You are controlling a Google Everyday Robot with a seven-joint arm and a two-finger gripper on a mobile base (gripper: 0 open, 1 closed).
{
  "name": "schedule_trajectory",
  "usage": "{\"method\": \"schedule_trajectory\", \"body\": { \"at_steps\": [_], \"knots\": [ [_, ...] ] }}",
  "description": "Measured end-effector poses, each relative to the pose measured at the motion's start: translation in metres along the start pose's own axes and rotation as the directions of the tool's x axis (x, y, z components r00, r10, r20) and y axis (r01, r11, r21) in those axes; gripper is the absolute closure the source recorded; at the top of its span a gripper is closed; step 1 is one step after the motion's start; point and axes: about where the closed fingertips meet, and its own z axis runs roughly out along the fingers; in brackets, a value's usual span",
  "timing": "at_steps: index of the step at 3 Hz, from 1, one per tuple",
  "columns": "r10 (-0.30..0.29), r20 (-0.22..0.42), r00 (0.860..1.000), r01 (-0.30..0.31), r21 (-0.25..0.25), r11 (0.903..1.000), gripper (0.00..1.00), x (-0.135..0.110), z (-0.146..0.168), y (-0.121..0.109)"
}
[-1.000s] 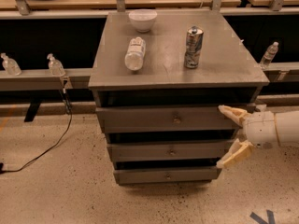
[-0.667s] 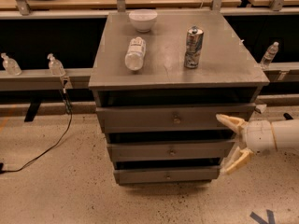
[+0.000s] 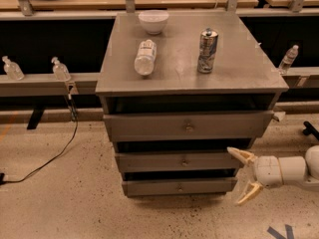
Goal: Open middle drawer
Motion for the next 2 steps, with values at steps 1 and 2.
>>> {"method": "schedule_trajectory", "body": {
  "at_steps": [1, 2],
  "knots": [
    [0.051, -0.096, 0.994, -0.054, -0.029, 0.9981, 0.0, 0.0464, 0.0119, -0.0027],
    [0.046, -0.09, 0.995, -0.049, -0.032, 0.9983, 0.0, 0.0461, 0.0145, -0.0029]
  ]
}}
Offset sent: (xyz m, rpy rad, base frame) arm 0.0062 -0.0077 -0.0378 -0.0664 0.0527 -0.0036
